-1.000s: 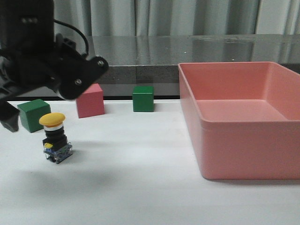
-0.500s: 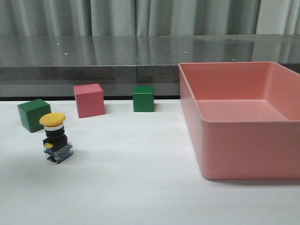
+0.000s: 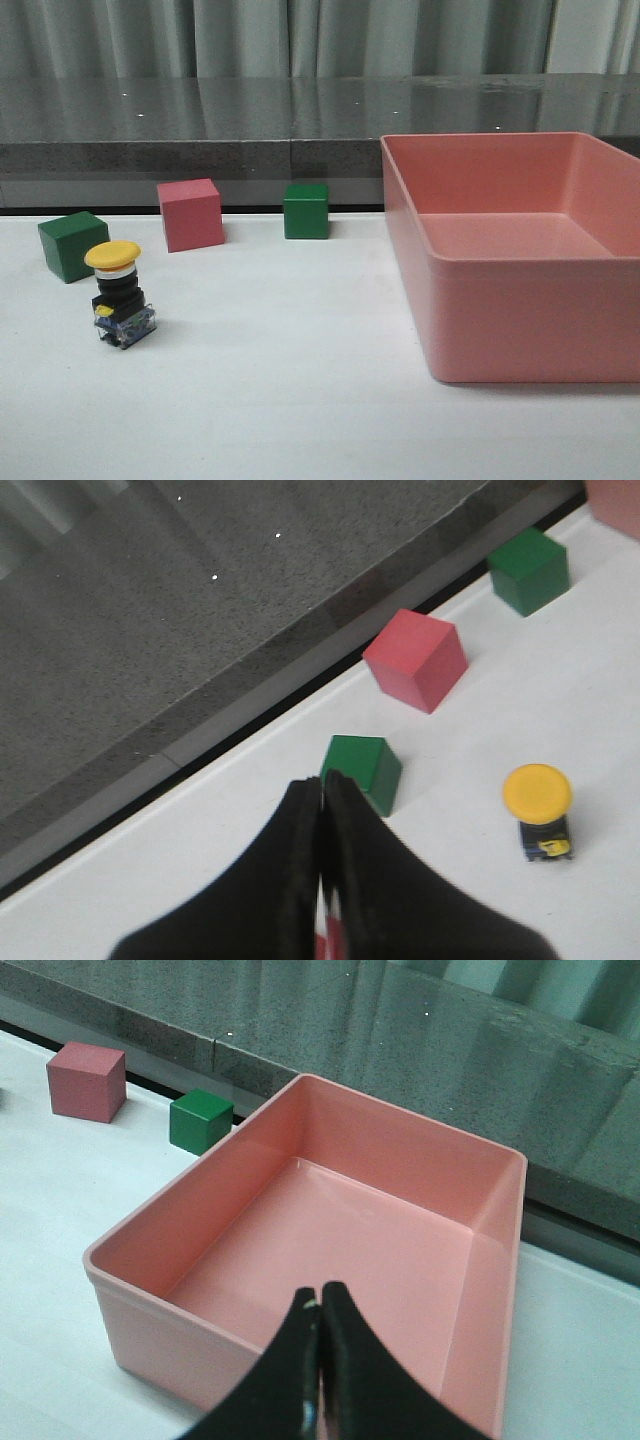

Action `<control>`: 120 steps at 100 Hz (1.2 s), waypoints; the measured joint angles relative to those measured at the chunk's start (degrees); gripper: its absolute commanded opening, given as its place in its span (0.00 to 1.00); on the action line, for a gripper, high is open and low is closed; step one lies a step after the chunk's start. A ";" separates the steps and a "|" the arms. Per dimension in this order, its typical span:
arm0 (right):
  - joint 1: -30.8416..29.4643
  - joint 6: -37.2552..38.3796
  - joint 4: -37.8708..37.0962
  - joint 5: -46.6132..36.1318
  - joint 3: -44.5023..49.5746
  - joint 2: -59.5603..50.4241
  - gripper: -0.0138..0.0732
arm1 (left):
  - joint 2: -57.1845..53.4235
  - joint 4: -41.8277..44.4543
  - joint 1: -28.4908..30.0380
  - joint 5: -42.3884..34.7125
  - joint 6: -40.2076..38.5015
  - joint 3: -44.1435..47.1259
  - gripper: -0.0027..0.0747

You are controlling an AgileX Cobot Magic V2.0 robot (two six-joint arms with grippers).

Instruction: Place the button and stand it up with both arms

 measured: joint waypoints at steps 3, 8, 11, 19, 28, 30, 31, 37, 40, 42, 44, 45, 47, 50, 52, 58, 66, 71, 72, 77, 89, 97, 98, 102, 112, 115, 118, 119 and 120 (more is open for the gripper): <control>0.00 0.00 0.00 0.00 0.00 0.00 0.03 | -2.40 -1.46 0.00 -1.78 0.00 3.22 0.01; 0.00 0.00 0.00 0.00 0.00 0.00 0.03 | -5.67 -3.89 0.00 -4.84 0.00 7.52 0.01; 0.00 0.00 0.00 0.00 0.00 0.00 0.03 | -7.50 -5.38 0.00 -6.41 -0.03 9.79 0.01; 0.00 0.00 0.00 0.00 0.00 0.00 0.03 | -12.05 -7.06 0.00 -10.09 -0.13 14.99 0.01; 0.00 0.00 0.00 0.00 0.00 0.00 0.03 | -15.93 -7.86 0.00 -11.74 -0.13 19.43 0.01; 0.00 0.00 0.00 0.00 0.00 0.00 0.03 | -16.54 -7.83 0.00 -11.83 -0.13 20.27 0.01; 0.00 0.00 0.00 0.00 0.00 0.00 0.03 | -16.88 -7.89 0.00 -11.83 -0.13 20.81 0.01; 0.00 0.00 0.00 0.00 0.00 0.00 0.03 | -17.76 -8.07 0.00 -12.15 -0.13 22.66 0.01; 0.00 0.00 0.00 0.00 0.00 0.00 0.03 | -17.88 -8.03 0.00 -12.15 -0.13 23.42 0.01; 0.00 0.00 0.00 0.00 0.00 0.00 0.03 | -17.98 -8.03 0.00 -12.15 -0.13 23.90 0.01; 0.00 0.00 0.00 0.00 0.00 0.00 0.03 | -17.95 -8.03 0.00 -12.15 -0.15 24.29 0.01; 0.00 0.00 0.00 0.00 0.00 0.00 0.03 | -17.95 -8.03 0.00 -12.15 -0.15 24.52 0.01; 0.00 0.00 0.00 0.00 0.00 0.00 0.03 | -17.95 -8.03 0.00 -12.15 -0.15 24.72 0.01; 0.00 0.00 0.00 0.00 0.00 0.00 0.03 | -17.95 -8.03 0.00 -12.15 -0.25 25.03 0.01; 0.00 0.00 0.00 0.00 0.00 0.00 0.03 | -17.95 -8.11 0.00 -12.26 -0.25 25.15 0.01; 0.00 0.00 0.00 0.00 0.00 0.00 0.03 | -17.95 -8.91 0.00 -12.26 -0.25 25.38 0.01; 0.00 0.00 0.00 0.00 0.00 0.00 0.03 | -17.95 -10.57 0.00 -12.37 -0.36 25.58 0.01; 0.00 0.00 0.00 0.00 0.00 0.00 0.03 | -17.95 -11.30 0.00 -12.49 -0.36 25.58 0.01; 0.00 0.00 0.00 0.00 0.00 0.00 0.03 | -17.95 -11.45 0.00 -12.59 -0.36 25.58 0.01; 0.00 0.00 0.00 0.00 0.00 0.00 0.03 | -17.95 -12.10 0.00 -13.02 -0.60 25.62 0.01; 0.00 0.00 0.00 0.00 0.00 0.00 0.03 | -18.93 -12.10 0.44 -15.38 -1.31 26.98 0.01; 0.00 0.00 0.00 0.00 0.00 0.00 0.03 | -21.77 -12.10 2.55 -17.00 -2.06 29.09 0.01; 0.00 0.00 0.00 0.00 0.00 0.00 0.03 | -22.10 -12.10 2.79 -17.16 -2.18 29.30 0.01; 0.00 0.00 0.00 0.00 0.00 0.00 0.03 | -24.40 -12.10 4.45 -17.28 -2.98 30.66 0.01; 0.00 0.00 0.00 0.00 0.00 0.00 0.03 | -31.20 -12.10 8.70 -17.43 -4.02 34.12 0.01; 0.00 0.00 0.00 0.00 0.00 0.00 0.03 | -33.85 -12.10 9.80 -17.43 -4.58 35.32 0.01; 0.00 0.00 0.00 0.00 0.00 0.00 0.03 | -35.99 -12.10 11.04 -17.32 -5.09 36.18 0.01; 0.00 0.00 0.00 0.00 0.00 0.00 0.03 | -36.52 -12.10 11.28 -17.32 -5.21 36.39 0.01; 0.00 0.00 0.00 0.00 0.00 0.00 0.03 | -37.56 -12.10 11.52 -17.32 -5.50 36.80 0.01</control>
